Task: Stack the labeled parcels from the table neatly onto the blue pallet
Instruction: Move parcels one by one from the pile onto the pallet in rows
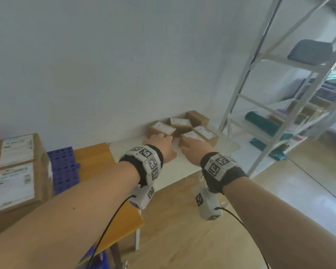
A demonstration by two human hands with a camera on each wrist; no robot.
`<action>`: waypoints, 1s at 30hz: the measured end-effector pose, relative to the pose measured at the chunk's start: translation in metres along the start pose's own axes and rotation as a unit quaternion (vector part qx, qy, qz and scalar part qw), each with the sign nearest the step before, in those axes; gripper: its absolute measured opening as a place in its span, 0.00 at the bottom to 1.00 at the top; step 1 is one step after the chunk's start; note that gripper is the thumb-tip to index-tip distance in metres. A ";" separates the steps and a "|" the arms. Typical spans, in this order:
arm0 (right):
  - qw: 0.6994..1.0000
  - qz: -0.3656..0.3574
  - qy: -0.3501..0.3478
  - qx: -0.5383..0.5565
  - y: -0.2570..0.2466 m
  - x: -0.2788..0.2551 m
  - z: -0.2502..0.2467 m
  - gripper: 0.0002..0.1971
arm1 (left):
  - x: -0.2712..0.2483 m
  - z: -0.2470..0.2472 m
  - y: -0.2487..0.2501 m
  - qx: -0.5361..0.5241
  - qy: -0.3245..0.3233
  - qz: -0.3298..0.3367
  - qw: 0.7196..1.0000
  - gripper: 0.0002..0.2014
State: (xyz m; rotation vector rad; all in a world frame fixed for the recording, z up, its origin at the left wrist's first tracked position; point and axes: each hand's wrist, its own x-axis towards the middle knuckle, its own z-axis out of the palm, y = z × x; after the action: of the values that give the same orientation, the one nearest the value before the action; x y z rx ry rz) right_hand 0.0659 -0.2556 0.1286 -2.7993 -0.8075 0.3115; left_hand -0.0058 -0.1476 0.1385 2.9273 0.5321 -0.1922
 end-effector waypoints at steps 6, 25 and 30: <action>1.000 -0.004 -0.020 0.001 0.061 0.031 0.002 0.25 | 0.047 0.020 0.046 0.007 -0.019 -0.024 0.999 0.27; 0.997 -0.025 -0.055 0.043 0.108 0.275 -0.020 0.23 | 0.305 0.022 0.014 -0.045 -0.017 -0.100 0.994 0.24; 0.993 -0.047 -0.107 0.022 0.097 0.323 -0.005 0.23 | 0.335 0.039 -0.014 -0.104 -0.051 -0.152 0.982 0.27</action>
State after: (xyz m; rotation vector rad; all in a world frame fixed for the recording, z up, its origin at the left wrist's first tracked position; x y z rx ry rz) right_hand 0.3830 -0.1613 0.0620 -2.7074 -0.9633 0.6132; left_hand 0.2963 -0.0290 0.0466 2.6053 0.9216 -0.3003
